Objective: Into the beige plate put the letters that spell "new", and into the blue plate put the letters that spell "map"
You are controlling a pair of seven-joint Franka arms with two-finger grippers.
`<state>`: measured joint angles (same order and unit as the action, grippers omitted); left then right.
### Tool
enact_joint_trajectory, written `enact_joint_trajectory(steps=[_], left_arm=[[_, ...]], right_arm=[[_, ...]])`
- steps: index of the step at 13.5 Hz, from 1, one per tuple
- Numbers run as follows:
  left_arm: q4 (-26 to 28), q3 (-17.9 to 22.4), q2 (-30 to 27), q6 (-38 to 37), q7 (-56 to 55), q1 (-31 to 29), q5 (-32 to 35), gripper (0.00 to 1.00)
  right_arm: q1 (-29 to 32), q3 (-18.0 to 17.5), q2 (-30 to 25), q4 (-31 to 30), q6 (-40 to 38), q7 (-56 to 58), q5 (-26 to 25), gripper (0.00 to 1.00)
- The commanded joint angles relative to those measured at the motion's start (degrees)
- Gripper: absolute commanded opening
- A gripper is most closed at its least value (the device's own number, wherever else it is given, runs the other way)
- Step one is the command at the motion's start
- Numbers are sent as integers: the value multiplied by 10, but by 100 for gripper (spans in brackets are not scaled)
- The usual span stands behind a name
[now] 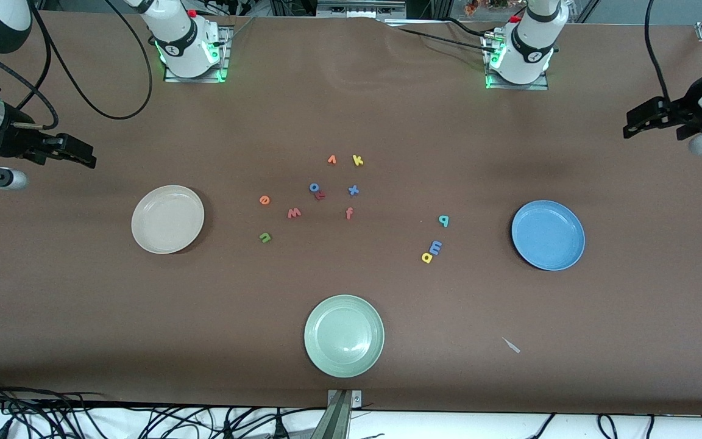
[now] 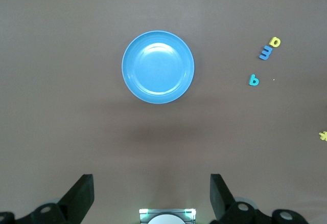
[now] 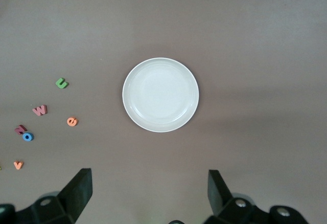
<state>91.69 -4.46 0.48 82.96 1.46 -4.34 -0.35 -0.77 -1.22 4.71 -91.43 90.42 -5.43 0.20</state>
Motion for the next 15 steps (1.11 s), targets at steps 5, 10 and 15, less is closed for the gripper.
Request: enact_joint_trajectory(steps=[5, 10, 15], left_arm=[[18, -3, 37, 3, 4, 28, -8, 100], [36, -3, 90, 55, -7, 71, -11, 100], [138, -3, 114, 238, -14, 105, -11, 99]], right_arm=[[0, -2, -3, 3, -9, 2, 0, 100], [0, -2, -3, 3, -10, 2, 0, 100], [-1, -7, -3, 3, -9, -19, -1, 100]])
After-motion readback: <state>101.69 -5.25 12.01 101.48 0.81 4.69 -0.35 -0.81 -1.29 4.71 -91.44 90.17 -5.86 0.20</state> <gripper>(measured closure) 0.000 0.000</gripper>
